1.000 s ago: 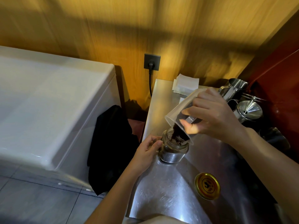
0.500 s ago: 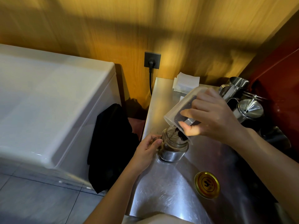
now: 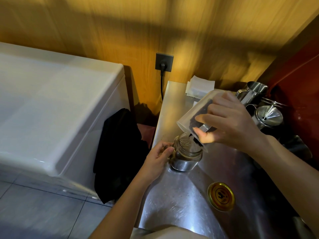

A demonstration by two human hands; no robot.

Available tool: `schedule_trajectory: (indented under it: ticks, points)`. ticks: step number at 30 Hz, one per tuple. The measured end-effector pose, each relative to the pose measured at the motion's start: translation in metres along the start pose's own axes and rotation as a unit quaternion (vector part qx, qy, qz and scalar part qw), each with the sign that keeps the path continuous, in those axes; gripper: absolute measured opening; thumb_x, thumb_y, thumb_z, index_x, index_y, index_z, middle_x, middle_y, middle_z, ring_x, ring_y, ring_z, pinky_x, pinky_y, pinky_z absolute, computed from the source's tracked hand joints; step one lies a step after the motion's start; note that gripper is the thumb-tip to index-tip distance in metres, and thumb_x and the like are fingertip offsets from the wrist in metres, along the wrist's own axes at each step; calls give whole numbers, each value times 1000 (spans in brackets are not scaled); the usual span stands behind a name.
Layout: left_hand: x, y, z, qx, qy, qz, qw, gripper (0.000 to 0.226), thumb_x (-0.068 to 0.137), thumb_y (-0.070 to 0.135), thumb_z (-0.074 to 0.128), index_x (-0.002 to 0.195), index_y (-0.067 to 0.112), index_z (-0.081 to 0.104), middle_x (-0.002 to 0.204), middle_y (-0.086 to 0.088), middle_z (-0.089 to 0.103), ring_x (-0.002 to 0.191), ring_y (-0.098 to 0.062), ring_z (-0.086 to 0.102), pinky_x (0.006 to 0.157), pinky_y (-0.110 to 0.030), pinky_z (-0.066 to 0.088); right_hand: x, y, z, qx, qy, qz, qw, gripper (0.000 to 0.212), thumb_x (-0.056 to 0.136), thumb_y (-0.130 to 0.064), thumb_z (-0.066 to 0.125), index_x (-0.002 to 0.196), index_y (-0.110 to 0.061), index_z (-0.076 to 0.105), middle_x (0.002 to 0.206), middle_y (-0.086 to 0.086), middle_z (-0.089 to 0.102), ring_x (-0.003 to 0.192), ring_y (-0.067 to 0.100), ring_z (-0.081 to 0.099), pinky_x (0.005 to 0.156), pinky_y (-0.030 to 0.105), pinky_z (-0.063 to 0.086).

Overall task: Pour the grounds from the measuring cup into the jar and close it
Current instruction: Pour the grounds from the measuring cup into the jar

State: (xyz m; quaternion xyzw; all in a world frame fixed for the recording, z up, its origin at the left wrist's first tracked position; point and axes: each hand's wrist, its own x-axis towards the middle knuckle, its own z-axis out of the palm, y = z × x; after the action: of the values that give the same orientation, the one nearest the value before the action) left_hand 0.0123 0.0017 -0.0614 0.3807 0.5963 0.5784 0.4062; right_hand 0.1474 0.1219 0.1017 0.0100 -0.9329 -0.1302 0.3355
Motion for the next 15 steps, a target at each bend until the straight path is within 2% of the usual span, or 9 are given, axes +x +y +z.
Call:
schedule_trajectory:
  ticks: [11,15]
  points:
    - [-1,5,0,4,-4,4,1000,20,94,18,49,83,32,58,82,13,62,76,10,59,67,-3,46,0,-1,0,13,-10,12,1000,26,78,-20,65,61,0,65,54,12,55,54,24,50,60,34,29]
    - [-2,8,0,-4,-6,5,1000,17,94,14,49,84,25,58,81,9,60,73,14,57,65,-1,44,1,-2,-1,10,-4,12,1000,28,80,-20,64,61,1,65,52,12,54,52,24,50,60,33,27]
